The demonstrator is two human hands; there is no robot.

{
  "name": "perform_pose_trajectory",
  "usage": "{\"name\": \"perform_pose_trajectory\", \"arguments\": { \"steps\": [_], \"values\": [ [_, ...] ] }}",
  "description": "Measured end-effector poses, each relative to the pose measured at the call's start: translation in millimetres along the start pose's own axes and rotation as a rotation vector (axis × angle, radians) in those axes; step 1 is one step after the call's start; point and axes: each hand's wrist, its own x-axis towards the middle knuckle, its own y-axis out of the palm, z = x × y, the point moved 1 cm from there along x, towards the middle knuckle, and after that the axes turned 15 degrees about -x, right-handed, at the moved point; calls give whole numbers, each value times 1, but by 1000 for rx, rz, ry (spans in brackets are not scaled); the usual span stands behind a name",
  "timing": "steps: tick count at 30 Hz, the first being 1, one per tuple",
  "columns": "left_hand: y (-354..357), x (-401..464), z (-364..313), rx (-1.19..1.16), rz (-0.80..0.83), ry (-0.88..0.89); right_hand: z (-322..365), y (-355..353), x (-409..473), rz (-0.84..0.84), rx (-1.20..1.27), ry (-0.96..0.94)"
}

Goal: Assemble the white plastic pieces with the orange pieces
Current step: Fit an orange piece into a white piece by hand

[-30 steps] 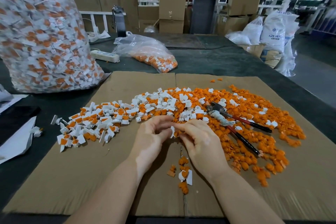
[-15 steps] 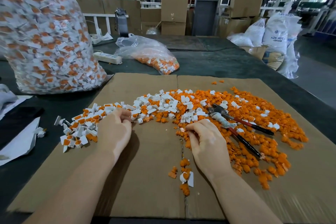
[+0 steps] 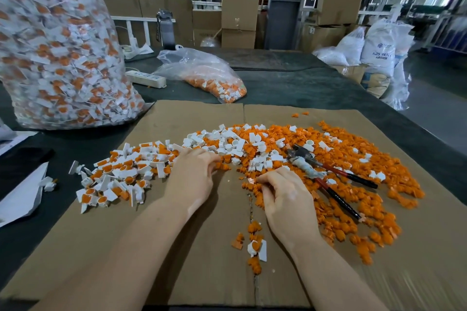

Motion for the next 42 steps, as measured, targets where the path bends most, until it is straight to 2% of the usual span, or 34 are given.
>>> {"name": "perform_pose_trajectory", "arguments": {
  "steps": [4, 8, 12, 16, 20, 25, 28, 30, 32, 36, 42],
  "values": [
    [16, 3, -4, 26, 103, 47, 0, 1, 0, -5, -2, 1],
    [19, 1, -6, -22, 73, 5, -1, 2, 0, -2, 2, 6],
    [18, -4, -9, -64, 114, -23, 0, 2, 1, -15, 5, -10],
    [16, -11, -25, -309, 186, -50, 1, 2, 0, -16, 5, -40],
    [17, -15, -38, -620, 262, -168, 1, 1, 0, -17, 43, -33],
    [14, -13, -44, -750, 317, -213, -1, -1, 1, -51, 128, 43],
    [17, -2, -47, -660, 215, -179, -2, 0, 2, -74, 108, 126],
    [21, 10, -49, -536, 85, -175, -3, 1, 3, -93, 83, 157],
    [27, 22, -52, -364, 30, -129, -4, 1, 3, -91, 75, 170],
    [44, 39, -55, -78, 140, 31, -6, 0, 3, -64, 86, 181],
    [51, 39, -52, 38, 118, 134, -6, 2, 4, -57, 99, 178]
  ]
}}
